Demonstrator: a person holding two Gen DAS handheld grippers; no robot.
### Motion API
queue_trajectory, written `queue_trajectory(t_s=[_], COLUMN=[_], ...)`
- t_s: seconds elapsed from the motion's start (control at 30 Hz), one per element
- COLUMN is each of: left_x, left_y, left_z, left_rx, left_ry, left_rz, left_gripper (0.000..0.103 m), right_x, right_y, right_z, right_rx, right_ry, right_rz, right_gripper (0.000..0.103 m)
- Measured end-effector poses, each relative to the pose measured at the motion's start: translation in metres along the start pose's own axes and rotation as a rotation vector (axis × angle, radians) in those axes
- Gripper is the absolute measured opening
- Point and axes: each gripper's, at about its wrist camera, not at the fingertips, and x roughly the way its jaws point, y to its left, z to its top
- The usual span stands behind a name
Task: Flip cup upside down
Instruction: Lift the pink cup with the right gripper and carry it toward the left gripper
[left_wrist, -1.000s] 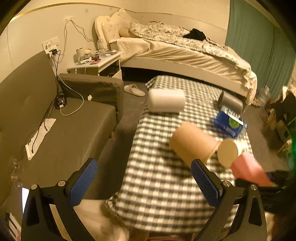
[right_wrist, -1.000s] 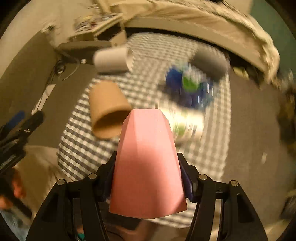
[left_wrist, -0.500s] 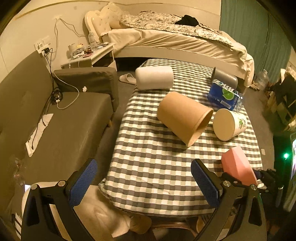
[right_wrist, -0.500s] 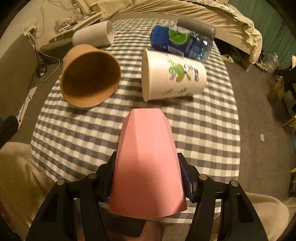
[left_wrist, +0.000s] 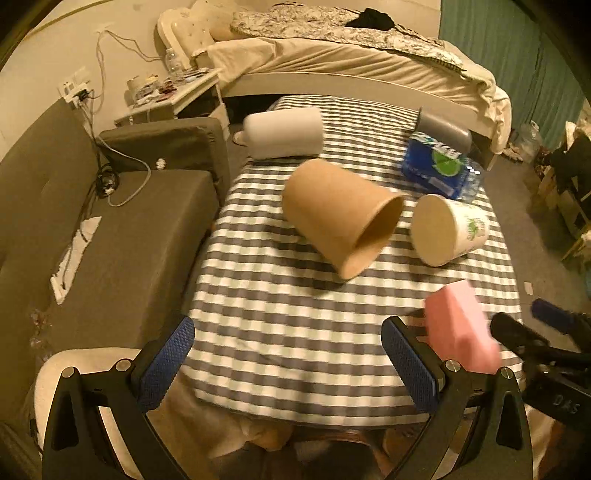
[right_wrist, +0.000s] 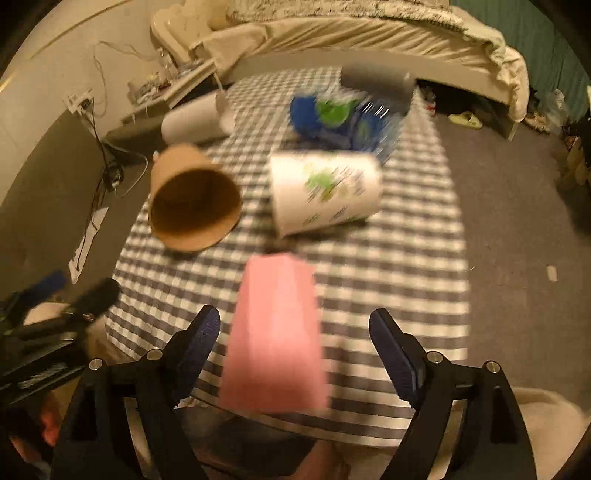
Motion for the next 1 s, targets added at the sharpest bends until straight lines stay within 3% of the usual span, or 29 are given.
queue_trajectory(t_s=[0.23,0.43,0.53,0.67,0.83,0.97,1.0], left_x=[0.003,0.028,0.043,0.063,0.074,0.072,0.071], left_y=[-0.055,-0.094,-0.100,-0.104,-0.100,-0.103,-0.102], left_z=[0.015,0.025,0.028,0.029,0.029,0.030,0.030], left_rx=[0.065,0.106,0.083,0.074,0.036,0.032,0.026], left_ry=[0.020,0.107,0.168,0.230,0.288,0.332,0.341], left_rz=[-0.094,-0.130,-0.181,-0.187,-0.243,-0.333,-0.341], left_gripper=[0.103,0.103,0.102,0.101,0.088,0.059,0.059], right_x=[-0.027,-0.034,-0.032,-0.028,-0.021,-0.019,-0.020], right_y=[-0.051,-0.083,-0.092,-0.094,-0.098,-0.102,-0.103], right_z=[-0.004,-0.015,-0.015,-0.013,-0.010,-0.008,-0.007], right_rx=[0.014,0.069,0.089,0.100,0.111,0.125,0.128], right_ry=[0.022,0.030,0.033,0.036,0.045,0.048,0.046], right_rz=[-0.171,-0.189,-0.183,-0.174,-0.160,-0.163,-0.167], right_gripper=[0.085,0.085,0.085,0.085,0.085,0.085,0.085])
